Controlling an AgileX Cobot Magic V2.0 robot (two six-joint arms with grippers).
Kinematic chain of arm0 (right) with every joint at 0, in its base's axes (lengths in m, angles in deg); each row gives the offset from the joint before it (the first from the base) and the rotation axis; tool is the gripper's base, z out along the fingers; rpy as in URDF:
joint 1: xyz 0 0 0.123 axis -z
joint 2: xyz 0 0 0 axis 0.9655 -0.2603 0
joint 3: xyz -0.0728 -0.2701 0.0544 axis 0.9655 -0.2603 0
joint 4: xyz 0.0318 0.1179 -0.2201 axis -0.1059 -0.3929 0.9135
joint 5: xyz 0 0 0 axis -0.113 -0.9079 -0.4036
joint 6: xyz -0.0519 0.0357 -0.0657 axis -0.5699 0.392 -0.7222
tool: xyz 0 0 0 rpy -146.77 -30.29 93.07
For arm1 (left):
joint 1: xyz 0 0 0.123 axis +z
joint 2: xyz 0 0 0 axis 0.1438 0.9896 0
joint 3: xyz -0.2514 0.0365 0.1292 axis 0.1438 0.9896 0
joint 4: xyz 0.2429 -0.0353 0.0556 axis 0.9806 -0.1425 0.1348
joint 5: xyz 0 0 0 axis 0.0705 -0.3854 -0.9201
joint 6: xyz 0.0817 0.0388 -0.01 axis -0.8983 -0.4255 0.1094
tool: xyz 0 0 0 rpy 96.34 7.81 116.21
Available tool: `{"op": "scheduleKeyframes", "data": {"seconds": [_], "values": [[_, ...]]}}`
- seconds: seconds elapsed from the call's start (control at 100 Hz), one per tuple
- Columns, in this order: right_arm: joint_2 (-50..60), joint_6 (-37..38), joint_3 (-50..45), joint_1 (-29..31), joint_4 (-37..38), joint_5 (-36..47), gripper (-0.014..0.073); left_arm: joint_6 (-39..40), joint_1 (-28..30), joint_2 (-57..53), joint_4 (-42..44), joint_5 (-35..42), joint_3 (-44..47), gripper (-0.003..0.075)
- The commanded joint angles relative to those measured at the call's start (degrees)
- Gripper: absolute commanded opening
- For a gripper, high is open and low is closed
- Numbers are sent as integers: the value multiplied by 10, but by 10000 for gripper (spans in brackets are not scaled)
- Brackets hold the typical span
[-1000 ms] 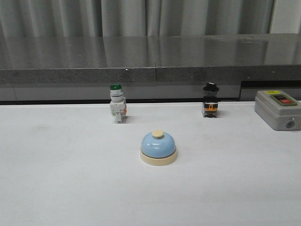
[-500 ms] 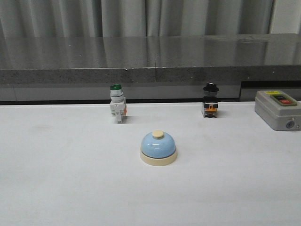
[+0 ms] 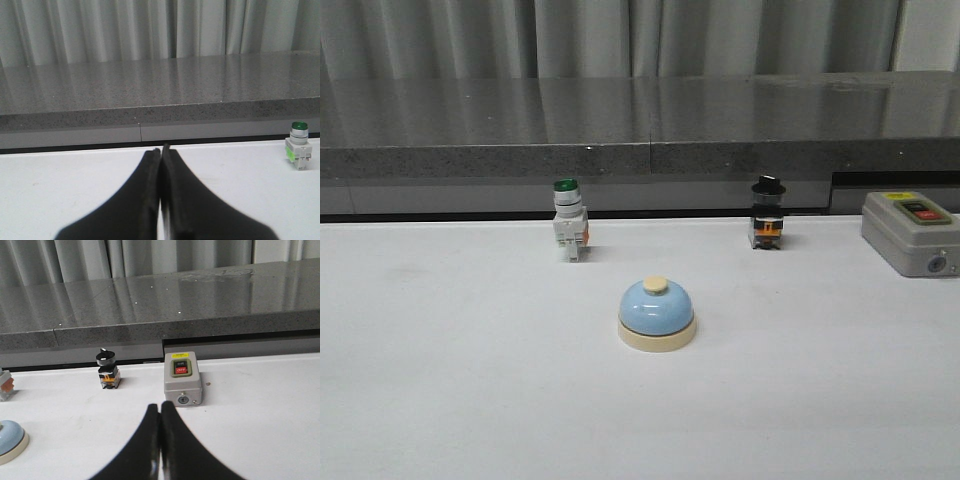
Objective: Place and press bell with both arms
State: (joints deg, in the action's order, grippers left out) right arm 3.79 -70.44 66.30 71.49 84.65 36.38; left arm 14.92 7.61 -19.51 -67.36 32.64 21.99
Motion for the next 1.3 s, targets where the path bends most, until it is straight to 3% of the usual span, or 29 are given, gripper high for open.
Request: {"op": "scheduleKeyframes", "data": {"seconds": [0.0, 0.77, 0.96, 1.13, 1.29], "values": [[11, -1, 8, 4, 1, 47, -60, 5, 0, -16, -8, 50, 24, -20], [11, -1, 8, 4, 1, 47, -60, 5, 0, -16, -8, 49, 24, -20], [11, -1, 8, 4, 1, 81, -60, 5, 0, -16, -8, 49, 24, -20], [11, -1, 20, 4, 1, 165, -60, 5, 0, -16, -8, 49, 24, -20], [-10, -1, 88, 4, 1, 100, -60, 5, 0, -16, -8, 49, 24, -20]]}}
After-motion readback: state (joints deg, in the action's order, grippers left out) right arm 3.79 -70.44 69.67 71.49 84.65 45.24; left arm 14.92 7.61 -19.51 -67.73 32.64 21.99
